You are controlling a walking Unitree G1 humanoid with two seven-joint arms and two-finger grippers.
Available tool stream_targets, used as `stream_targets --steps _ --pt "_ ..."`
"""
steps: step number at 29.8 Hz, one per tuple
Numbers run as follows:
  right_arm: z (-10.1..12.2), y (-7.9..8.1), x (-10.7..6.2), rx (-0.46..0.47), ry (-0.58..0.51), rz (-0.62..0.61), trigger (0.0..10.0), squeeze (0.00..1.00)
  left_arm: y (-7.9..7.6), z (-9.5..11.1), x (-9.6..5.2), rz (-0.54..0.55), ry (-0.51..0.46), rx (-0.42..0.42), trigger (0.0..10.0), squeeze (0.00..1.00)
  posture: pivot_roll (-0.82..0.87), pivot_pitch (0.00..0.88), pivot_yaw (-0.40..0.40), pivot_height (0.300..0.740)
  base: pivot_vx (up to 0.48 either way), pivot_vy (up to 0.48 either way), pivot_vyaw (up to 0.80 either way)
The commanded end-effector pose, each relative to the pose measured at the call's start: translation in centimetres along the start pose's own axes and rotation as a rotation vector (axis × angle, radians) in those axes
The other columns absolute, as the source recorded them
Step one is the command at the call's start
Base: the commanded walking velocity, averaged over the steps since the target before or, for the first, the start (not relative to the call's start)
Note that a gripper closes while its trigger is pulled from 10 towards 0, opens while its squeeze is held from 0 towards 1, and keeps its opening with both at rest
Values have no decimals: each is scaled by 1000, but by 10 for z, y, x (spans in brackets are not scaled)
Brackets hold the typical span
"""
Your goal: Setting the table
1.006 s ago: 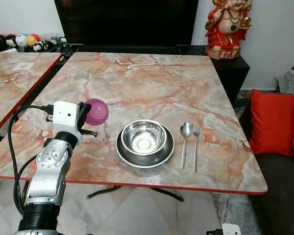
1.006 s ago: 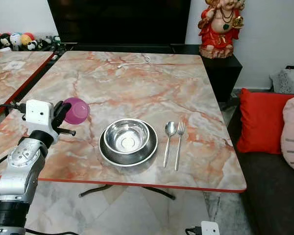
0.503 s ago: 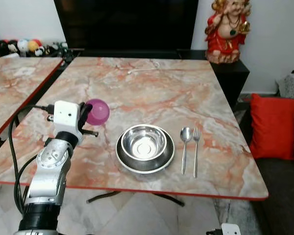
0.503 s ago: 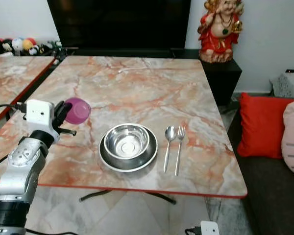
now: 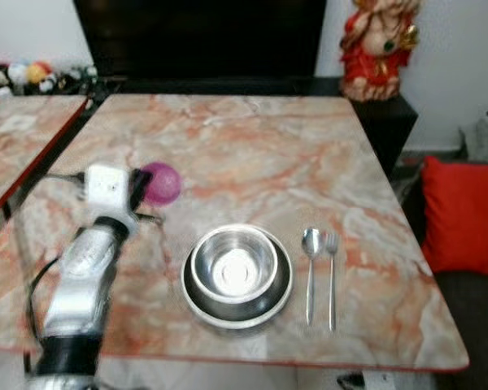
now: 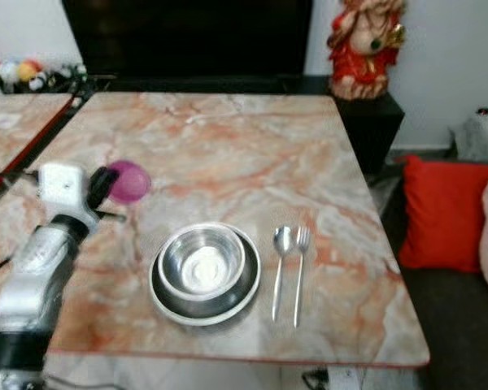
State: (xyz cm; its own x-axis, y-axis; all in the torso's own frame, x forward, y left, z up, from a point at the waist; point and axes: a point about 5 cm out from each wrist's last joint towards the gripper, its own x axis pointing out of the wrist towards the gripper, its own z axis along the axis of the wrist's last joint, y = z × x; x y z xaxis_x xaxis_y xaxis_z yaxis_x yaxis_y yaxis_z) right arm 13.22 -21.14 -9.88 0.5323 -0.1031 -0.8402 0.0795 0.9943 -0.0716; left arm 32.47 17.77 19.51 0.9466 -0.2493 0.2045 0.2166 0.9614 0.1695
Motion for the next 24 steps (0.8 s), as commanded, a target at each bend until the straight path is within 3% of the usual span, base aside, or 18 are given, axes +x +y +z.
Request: stream_targets --steps 1,13,18,21,24 --pt "8 9 2 4 -24 23 10000 0 19 1 -7 51 16 4 10000 0 67 0 -1 740 0 0 0" --pt "9 11 3 -4 -23 29 10000 0 32 23 12 -4 75 -141 10000 0 74 0 1 740 0 0 0" --pt "10 11 3 -13 -27 32 10000 0 41 13 21 -29 315 -64 10000 0 76 6 2 740 0 0 0" --pt "11 11 3 -17 -28 33 10000 0 41 11 23 -86 420 -58 10000 0 76 6 2 740 0 0 0" --pt "11 11 3 -18 -28 34 10000 0 41 11 24 -90 457 -41 10000 0 72 10 6 740 0 0 0"
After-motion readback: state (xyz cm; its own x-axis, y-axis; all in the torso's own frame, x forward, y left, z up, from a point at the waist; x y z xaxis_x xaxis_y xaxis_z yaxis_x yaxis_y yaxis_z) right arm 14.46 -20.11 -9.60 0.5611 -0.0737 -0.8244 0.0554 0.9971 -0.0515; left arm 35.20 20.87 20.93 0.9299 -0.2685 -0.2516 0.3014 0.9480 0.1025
